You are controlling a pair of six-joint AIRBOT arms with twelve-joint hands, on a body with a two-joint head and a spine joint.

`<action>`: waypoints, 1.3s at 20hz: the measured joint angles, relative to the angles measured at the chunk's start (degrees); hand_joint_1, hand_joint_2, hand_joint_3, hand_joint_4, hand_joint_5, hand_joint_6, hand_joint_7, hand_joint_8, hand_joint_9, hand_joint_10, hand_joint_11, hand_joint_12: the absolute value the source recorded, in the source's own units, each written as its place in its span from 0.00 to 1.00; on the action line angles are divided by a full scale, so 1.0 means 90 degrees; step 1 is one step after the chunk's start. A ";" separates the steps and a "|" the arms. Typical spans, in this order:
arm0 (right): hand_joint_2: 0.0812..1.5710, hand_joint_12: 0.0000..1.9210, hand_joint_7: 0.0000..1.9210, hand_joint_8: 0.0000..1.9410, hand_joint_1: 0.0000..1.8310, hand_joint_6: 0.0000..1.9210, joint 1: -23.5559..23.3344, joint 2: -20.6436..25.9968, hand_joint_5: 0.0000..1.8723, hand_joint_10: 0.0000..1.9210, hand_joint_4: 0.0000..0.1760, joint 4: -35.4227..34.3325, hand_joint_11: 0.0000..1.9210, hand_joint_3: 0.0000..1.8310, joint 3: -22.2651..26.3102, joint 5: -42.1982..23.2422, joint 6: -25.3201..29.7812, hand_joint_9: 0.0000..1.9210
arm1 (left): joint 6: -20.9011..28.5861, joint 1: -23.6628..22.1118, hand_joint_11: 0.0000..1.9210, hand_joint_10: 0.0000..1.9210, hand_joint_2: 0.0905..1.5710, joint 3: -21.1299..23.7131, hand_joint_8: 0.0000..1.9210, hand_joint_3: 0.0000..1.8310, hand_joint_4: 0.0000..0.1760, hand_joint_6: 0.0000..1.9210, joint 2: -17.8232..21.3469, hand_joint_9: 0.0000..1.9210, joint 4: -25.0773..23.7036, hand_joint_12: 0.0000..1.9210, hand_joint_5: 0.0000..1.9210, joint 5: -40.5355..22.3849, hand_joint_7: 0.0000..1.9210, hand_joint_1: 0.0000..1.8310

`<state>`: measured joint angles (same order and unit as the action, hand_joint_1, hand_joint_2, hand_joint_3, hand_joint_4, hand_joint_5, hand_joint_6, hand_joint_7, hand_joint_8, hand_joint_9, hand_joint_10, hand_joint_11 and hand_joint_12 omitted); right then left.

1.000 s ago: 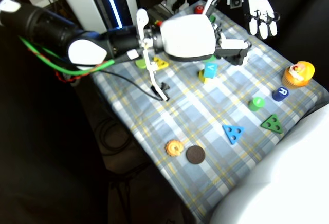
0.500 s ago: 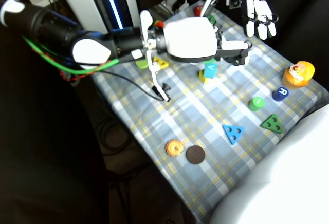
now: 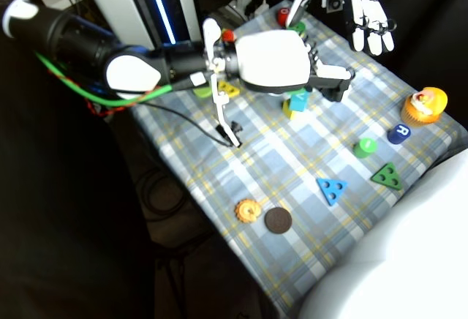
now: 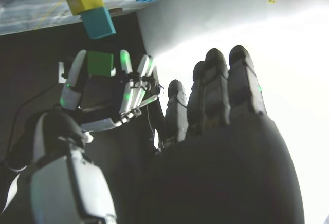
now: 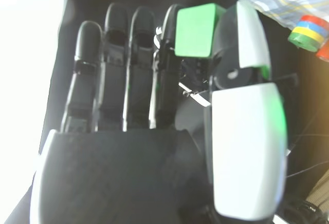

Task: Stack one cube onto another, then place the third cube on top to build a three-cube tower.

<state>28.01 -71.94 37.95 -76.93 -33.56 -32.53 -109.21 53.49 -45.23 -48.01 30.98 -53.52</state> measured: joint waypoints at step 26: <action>0.65 0.60 0.43 0.00 0.65 0.40 0.0000 -0.0131 0.59 0.00 0.00 0.0073 0.00 0.00 -0.0075 0.0209 0.0000 0.34 | 0.0000 -0.0019 0.00 0.00 0.47 0.0000 0.00 0.00 1.00 0.01 0.0000 0.07 0.0005 0.00 0.12 0.0005 0.07 0.28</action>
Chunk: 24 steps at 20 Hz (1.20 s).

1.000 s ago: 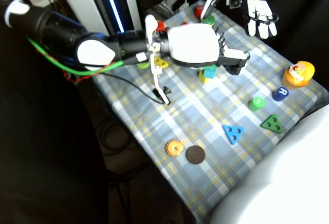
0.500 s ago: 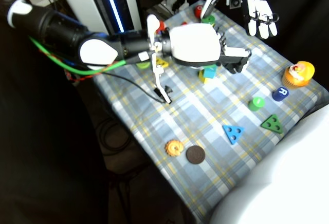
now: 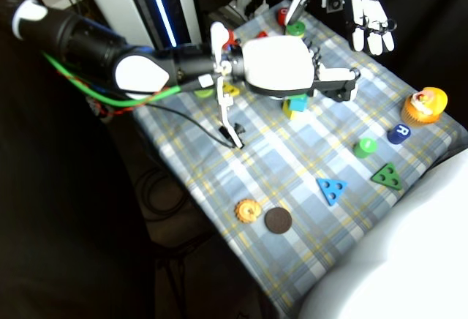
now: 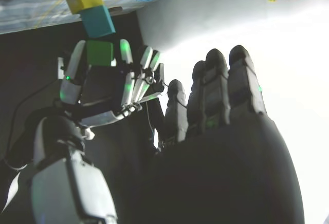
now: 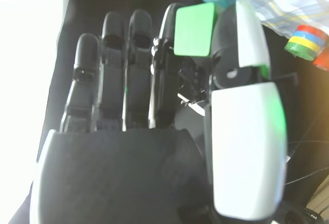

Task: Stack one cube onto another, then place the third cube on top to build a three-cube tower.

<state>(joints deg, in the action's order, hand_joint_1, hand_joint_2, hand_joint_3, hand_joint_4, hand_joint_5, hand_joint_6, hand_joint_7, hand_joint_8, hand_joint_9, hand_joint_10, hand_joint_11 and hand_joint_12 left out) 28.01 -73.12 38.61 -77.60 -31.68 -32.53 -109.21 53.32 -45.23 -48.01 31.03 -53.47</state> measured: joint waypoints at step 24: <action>0.66 0.57 0.38 0.00 0.64 0.44 -0.0002 -0.0022 0.56 0.00 0.00 0.0000 0.02 0.00 -0.0024 0.0056 0.0000 0.31 | 0.0000 -0.0007 0.00 0.00 0.48 -0.0012 0.00 0.00 1.00 0.00 0.0000 0.07 0.0000 0.00 0.12 0.0007 0.07 0.29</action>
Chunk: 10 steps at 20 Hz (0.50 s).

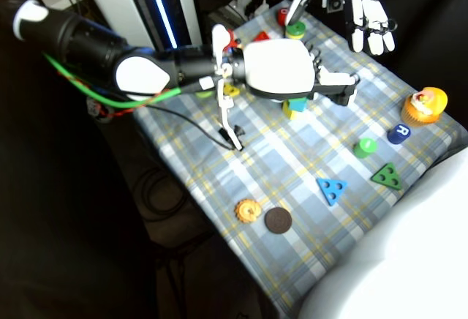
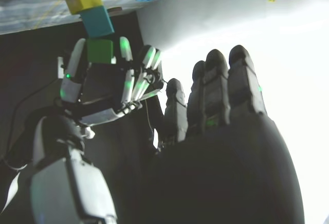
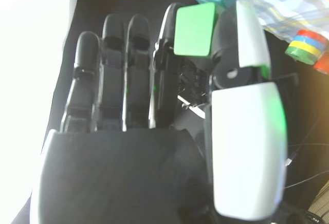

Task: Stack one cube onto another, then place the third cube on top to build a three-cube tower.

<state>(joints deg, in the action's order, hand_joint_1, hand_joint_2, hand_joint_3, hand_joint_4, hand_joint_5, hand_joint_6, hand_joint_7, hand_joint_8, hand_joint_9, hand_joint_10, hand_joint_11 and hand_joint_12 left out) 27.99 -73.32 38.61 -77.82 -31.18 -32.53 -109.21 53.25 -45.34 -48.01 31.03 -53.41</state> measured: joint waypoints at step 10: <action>0.60 0.57 0.39 0.00 0.63 0.02 0.0000 0.0002 0.51 0.00 0.00 0.0000 0.07 0.00 0.0000 0.0010 0.0002 0.35 | 0.0000 0.0000 0.00 0.01 0.47 0.0000 0.00 0.00 1.00 0.00 0.0000 0.07 0.0000 0.00 0.11 0.0002 0.07 0.28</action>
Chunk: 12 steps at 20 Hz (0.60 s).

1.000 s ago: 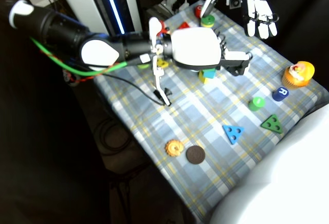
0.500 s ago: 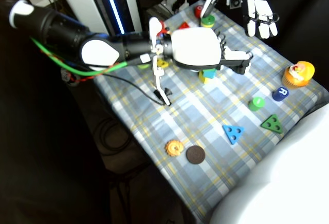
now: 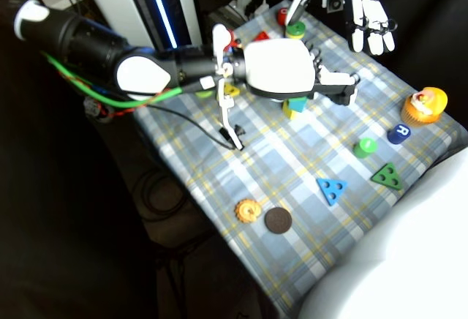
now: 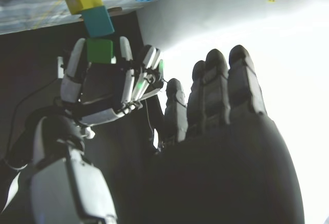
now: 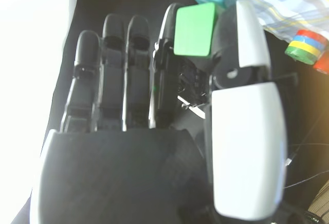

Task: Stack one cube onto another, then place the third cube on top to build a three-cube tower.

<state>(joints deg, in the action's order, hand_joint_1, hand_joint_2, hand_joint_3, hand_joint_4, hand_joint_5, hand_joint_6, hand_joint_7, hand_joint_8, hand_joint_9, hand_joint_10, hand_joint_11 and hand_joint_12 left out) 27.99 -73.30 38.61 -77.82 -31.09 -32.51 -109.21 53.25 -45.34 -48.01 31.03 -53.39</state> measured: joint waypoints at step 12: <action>0.57 0.59 0.37 0.00 0.60 0.00 0.0000 0.0000 0.48 0.00 0.00 0.0007 0.06 0.00 0.0000 0.0010 0.0051 0.35 | 0.0000 0.0000 0.00 0.00 0.47 0.0000 0.00 0.00 1.00 0.00 0.0000 0.06 0.0000 0.00 0.12 0.0002 0.07 0.30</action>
<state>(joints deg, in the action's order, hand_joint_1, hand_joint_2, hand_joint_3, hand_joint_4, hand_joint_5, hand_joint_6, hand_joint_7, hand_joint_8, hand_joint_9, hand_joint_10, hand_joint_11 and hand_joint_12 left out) 27.99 -73.30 38.68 -77.82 -31.00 -32.05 -109.21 53.25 -45.34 -48.01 31.03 -53.36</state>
